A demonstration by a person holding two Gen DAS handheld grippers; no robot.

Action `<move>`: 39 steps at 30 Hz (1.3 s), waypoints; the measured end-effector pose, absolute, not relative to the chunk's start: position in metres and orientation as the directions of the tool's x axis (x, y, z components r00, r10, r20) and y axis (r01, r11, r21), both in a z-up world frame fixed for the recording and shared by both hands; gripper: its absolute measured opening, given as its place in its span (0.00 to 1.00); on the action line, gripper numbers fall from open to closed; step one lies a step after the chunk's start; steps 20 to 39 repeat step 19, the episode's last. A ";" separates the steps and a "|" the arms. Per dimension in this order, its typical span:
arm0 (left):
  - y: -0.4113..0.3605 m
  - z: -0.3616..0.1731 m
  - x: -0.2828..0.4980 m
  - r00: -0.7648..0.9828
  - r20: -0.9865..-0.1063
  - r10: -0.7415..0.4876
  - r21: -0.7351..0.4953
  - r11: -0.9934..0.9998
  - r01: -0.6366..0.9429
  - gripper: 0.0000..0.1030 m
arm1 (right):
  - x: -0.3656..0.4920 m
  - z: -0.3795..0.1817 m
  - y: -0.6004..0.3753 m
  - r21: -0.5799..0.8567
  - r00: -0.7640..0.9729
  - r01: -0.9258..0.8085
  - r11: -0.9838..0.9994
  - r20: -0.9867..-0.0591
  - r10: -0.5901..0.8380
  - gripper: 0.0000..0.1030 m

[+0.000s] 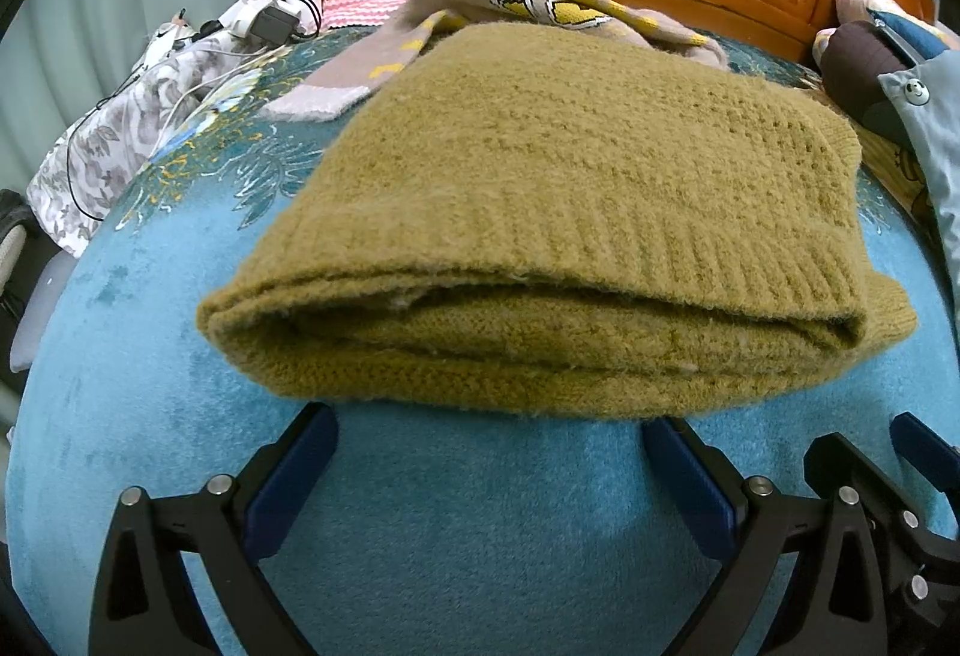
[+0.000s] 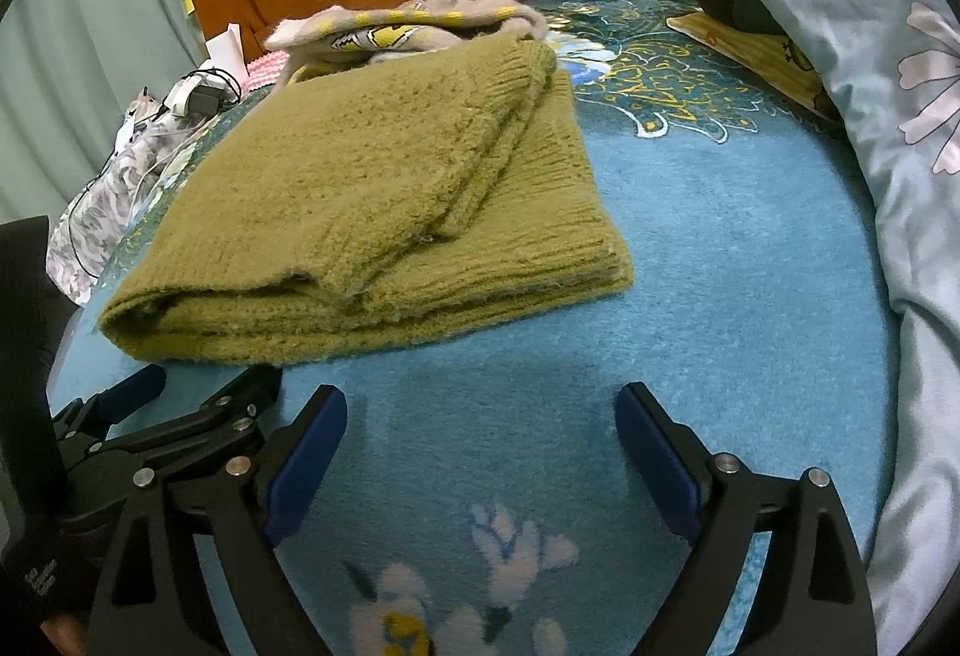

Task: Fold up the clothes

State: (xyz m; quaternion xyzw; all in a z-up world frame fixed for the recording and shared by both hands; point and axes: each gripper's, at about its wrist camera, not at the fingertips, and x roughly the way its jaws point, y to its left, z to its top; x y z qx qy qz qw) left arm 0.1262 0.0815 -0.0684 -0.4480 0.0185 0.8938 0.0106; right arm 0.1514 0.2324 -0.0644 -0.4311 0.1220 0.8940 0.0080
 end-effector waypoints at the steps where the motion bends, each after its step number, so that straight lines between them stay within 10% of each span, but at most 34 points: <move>1: 0.081 -0.069 0.126 -0.599 -0.801 0.004 0.021 -0.999 -0.035 1.00 | 0.152 -0.064 0.232 0.213 -0.629 -0.119 -0.970 -0.772 -0.092 0.90; 39: 0.081 -0.071 0.126 -0.607 -0.794 -0.001 0.023 -0.999 -0.028 1.00 | 0.151 -0.064 0.232 0.219 -0.629 -0.117 -0.969 -0.771 -0.098 0.92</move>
